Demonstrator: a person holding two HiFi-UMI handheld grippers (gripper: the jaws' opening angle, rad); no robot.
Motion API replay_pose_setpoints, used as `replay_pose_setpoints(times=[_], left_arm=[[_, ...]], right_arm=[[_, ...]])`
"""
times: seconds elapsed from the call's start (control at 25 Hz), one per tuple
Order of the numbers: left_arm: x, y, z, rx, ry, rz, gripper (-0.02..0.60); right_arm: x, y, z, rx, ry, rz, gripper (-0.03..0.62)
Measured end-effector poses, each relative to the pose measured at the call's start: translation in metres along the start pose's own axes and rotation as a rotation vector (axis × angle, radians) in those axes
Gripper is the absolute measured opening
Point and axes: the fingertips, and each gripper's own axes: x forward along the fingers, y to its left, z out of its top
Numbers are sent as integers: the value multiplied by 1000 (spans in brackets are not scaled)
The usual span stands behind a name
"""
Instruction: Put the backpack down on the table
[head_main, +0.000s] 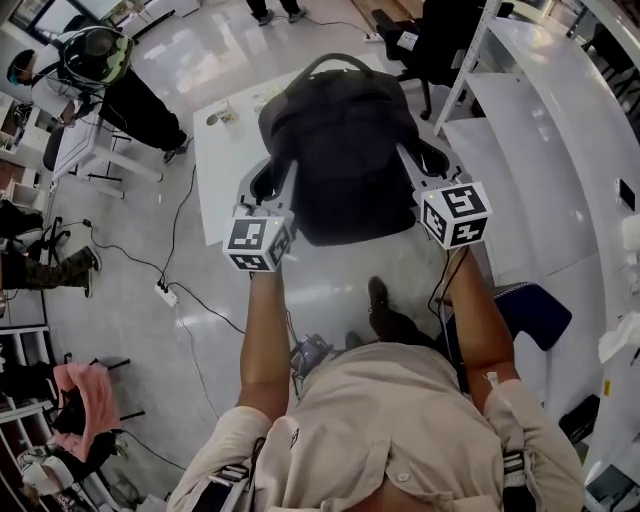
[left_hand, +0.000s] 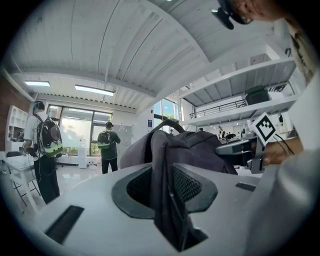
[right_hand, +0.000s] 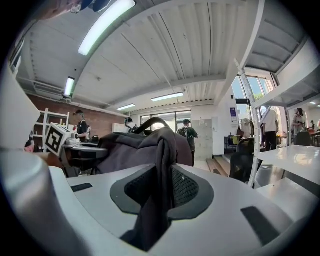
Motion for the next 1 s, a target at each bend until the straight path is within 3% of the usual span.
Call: replay_pose_setpoints(times=[0.24,0.56,0.8,1.0], left_arm=[[56,36,-24,-29,72,36,106],[135,92,-41,-64,92,61,117],[161,122,-49,-2,127,125,178],[161,130,-39,73,124,174,175]], right_arm=[[71,-34,-24,33,82,31,100],[168,-75,-41,29,126,82,114],[207,-93,-48,-6,156,67,179],[214,-101,-45,-59,150,35,183]])
